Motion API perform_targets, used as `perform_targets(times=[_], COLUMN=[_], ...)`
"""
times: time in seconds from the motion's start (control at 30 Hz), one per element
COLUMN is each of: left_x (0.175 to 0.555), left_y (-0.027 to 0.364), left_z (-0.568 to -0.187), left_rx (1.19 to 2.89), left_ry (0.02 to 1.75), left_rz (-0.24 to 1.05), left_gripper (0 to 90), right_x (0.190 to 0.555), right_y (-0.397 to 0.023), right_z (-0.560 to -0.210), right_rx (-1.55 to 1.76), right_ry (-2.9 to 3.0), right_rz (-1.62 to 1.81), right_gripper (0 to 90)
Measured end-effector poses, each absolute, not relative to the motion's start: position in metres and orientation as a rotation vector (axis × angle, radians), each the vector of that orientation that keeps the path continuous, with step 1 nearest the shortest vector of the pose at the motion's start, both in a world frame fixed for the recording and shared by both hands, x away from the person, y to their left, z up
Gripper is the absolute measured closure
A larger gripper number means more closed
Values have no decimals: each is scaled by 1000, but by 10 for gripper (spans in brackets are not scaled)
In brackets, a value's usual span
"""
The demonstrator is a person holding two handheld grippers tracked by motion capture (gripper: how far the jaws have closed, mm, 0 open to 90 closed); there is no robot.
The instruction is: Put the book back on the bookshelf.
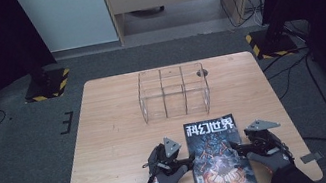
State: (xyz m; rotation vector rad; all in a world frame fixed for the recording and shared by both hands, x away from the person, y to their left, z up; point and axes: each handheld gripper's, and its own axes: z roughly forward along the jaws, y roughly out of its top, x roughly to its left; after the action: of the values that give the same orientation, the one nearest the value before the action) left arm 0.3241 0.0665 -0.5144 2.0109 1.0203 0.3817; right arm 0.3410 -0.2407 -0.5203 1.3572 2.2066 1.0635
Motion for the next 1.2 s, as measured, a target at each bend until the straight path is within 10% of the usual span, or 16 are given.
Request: perform_targets(times=[1.2], left_x=[318], left_y=[37], left_z=[-534], left_rx=[2085], left_ry=[963], left_rz=[315], left_gripper=[259], right_x=[346], right_y=[-235], right_z=[-530], right_rx=[1438], right_ry=[2258], right_rz=[1111], right_gripper=[236])
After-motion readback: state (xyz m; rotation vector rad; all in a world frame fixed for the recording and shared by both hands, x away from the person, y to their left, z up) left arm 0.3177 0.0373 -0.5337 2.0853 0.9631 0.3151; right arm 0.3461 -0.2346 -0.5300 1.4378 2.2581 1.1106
